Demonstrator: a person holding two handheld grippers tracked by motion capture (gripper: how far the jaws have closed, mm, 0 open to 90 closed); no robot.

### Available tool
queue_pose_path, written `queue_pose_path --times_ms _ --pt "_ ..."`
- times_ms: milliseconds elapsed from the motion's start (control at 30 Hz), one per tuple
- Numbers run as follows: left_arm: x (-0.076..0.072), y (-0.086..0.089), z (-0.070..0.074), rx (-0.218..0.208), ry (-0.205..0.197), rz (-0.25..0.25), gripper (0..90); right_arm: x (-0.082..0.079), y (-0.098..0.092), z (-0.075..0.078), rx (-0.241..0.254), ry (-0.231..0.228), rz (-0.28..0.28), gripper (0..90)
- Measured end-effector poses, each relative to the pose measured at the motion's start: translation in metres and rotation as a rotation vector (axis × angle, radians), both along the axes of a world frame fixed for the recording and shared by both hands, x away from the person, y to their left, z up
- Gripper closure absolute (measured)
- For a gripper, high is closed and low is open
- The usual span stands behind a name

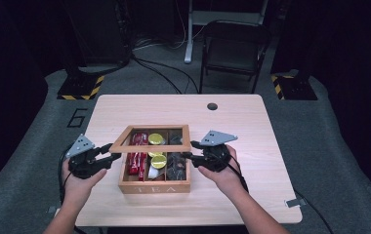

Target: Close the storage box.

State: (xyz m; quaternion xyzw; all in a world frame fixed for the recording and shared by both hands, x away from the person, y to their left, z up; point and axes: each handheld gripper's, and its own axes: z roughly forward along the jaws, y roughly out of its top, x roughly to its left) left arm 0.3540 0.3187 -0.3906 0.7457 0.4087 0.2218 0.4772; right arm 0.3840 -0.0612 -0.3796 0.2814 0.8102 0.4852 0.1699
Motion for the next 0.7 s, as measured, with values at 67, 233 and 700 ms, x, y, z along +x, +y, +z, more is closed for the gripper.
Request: queue_pose_path --times_ms 67,233,700 --pt "-0.001 0.000 -0.002 0.008 0.005 -0.005 56.0 -0.002 -0.001 -0.003 -0.001 0.008 0.002 54.8" --pt "-0.006 -0.001 -0.009 0.010 0.007 -0.001 56.2 -0.006 -0.003 -0.009 0.003 0.019 0.009 56.3" --pt "-0.015 0.000 -0.027 0.001 -0.003 -0.001 56.1 -0.020 -0.006 -0.026 0.032 0.010 0.015 57.5"
